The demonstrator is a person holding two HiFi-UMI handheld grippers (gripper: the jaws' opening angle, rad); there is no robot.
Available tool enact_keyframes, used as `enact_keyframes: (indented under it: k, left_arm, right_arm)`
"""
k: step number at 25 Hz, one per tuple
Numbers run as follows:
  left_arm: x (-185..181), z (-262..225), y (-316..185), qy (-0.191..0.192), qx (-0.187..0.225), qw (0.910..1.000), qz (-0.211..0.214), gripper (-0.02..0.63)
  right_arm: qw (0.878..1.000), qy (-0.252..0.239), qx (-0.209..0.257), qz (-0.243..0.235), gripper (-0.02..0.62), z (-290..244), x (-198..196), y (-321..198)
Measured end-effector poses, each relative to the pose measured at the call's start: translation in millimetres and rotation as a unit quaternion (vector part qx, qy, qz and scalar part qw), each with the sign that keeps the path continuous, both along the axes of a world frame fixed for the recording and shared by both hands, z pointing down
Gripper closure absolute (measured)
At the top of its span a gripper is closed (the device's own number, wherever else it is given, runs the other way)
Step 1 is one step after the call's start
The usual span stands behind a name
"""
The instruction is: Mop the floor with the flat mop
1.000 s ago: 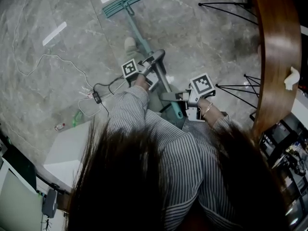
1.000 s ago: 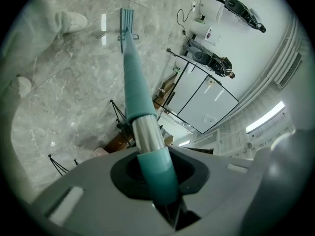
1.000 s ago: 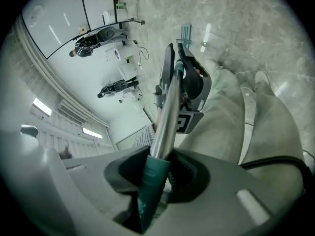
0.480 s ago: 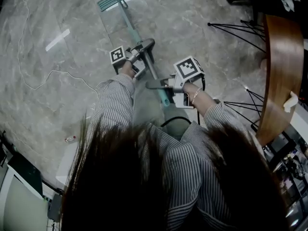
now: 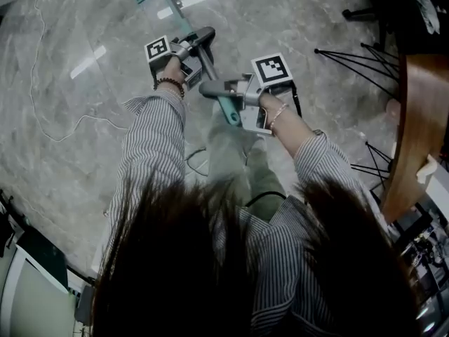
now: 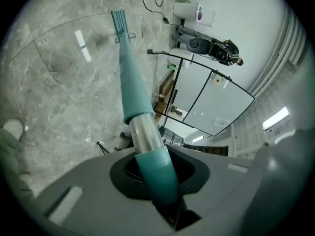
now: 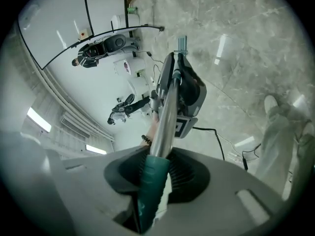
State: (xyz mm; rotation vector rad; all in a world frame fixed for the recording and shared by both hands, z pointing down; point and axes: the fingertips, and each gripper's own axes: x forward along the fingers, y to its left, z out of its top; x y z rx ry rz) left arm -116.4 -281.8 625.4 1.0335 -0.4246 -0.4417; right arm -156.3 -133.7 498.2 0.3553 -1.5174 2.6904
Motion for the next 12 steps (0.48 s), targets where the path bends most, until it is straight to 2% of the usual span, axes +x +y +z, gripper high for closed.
enact_keyframes:
  k: [4,6,12]
  left_arm:
    - [6,4,4,-0.002,-0.007,0.9998,0.017,0.545]
    - [7,5,3,0.0,-0.011,0.9999,0.012,0.551]
    - [2,12,5,0.004,-0.018,0.9998,0.0,0.558]
  right_arm:
    - [0.999,0.024,0.006,-0.03,0.494,7,5,6]
    - [0.999,0.028,0.004,-0.042,0.499,9,5,8]
    - [0.999,0.032,-0.006,-0.036,0.509,17,0,11]
